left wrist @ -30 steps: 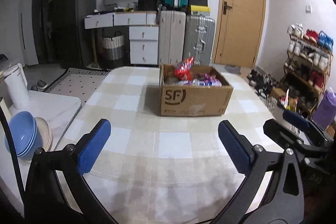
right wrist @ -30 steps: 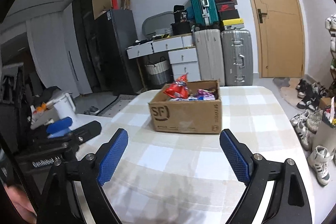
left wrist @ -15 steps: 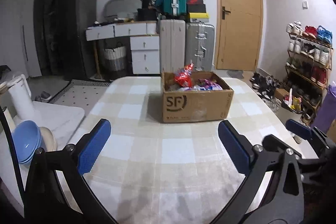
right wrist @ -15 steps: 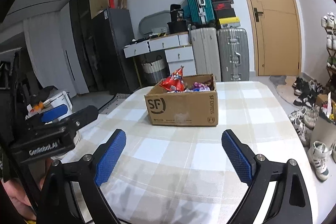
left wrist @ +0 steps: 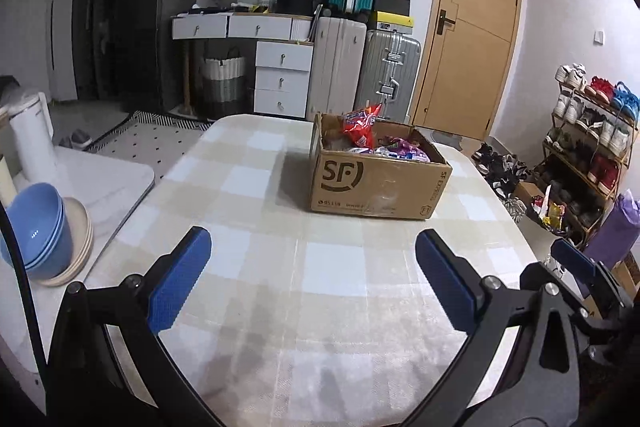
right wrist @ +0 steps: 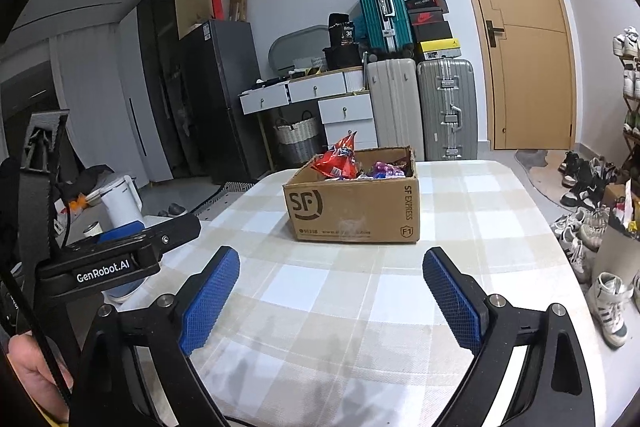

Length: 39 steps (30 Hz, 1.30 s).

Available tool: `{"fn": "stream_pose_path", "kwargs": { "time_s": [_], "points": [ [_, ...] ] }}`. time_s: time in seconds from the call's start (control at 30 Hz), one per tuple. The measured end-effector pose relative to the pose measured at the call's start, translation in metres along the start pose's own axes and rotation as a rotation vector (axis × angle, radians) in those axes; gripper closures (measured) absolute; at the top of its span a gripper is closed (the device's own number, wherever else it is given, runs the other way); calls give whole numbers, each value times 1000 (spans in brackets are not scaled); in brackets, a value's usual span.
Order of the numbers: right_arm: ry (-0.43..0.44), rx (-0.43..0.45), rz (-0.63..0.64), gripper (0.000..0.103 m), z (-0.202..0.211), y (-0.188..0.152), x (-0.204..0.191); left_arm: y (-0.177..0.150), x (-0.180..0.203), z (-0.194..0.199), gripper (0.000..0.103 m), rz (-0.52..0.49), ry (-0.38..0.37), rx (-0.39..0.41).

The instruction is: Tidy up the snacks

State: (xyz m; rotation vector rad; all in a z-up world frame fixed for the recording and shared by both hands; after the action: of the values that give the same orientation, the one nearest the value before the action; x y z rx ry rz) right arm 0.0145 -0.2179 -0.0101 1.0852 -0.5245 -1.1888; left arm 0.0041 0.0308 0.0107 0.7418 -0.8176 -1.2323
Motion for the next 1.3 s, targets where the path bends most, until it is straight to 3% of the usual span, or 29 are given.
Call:
{"fn": "stream_pose_path", "kwargs": {
  "time_s": [1.3],
  "points": [
    [-4,-6,4,8,-1,-2,1,-9,9,-5,1,-55,28,-1]
  ]
}}
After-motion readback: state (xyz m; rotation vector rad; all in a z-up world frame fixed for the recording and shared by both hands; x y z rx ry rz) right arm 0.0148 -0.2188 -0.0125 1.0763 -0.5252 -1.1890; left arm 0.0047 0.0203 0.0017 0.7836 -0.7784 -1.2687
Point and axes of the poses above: each gripper's, at about its wrist camera, not at the fingertips, and z roughly against the way its jaws point, x to its right, y to its top, the point moved 1 cm from there along -z, roughly the way its jaws point
